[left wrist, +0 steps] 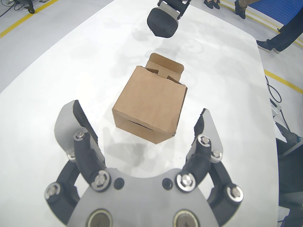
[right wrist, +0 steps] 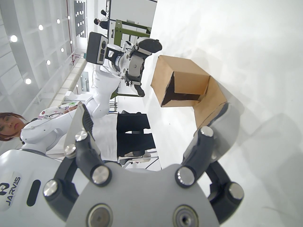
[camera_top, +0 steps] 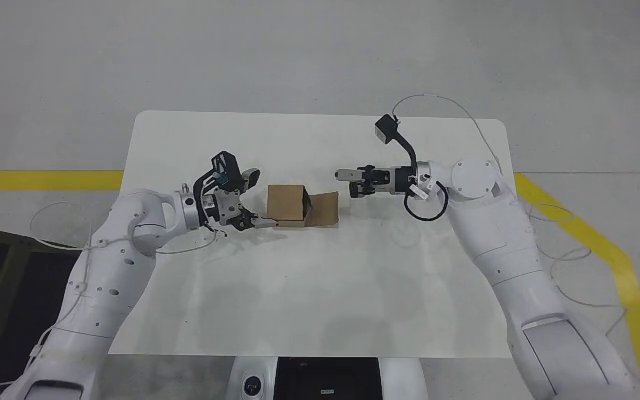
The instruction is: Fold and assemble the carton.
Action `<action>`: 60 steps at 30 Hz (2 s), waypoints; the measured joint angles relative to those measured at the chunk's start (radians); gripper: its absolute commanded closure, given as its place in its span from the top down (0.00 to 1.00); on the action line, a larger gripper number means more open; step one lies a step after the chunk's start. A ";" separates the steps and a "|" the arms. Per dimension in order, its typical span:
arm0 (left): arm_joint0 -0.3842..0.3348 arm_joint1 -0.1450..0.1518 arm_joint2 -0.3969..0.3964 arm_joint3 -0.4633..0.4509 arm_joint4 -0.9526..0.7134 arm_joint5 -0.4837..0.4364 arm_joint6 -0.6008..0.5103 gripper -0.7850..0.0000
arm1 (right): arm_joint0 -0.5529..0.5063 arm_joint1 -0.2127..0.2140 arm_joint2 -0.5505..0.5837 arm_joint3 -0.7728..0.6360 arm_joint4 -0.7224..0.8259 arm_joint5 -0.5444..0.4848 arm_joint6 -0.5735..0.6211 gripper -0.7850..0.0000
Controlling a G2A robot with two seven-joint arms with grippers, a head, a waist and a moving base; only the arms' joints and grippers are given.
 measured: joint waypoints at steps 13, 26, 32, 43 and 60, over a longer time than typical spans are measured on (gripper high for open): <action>-0.018 -0.018 0.059 0.038 0.182 0.070 0.201 1.00 | -0.121 0.032 0.059 -0.058 0.009 0.165 -0.064 1.00; -0.048 -0.047 0.154 0.134 0.246 0.096 0.349 1.00 | -0.165 0.011 -0.004 -0.006 0.092 0.127 -0.112 1.00; -0.038 -0.055 0.169 0.116 0.220 0.126 0.345 1.00 | -0.126 -0.004 -0.040 0.039 0.122 0.084 -0.087 1.00; -0.026 -0.066 0.184 0.089 0.190 0.185 0.324 1.00 | -0.056 -0.036 -0.092 0.146 0.186 0.035 -0.069 1.00; -0.011 -0.078 0.172 0.069 0.174 0.308 0.315 1.00 | -0.004 -0.064 -0.106 0.195 0.287 0.014 -0.049 0.52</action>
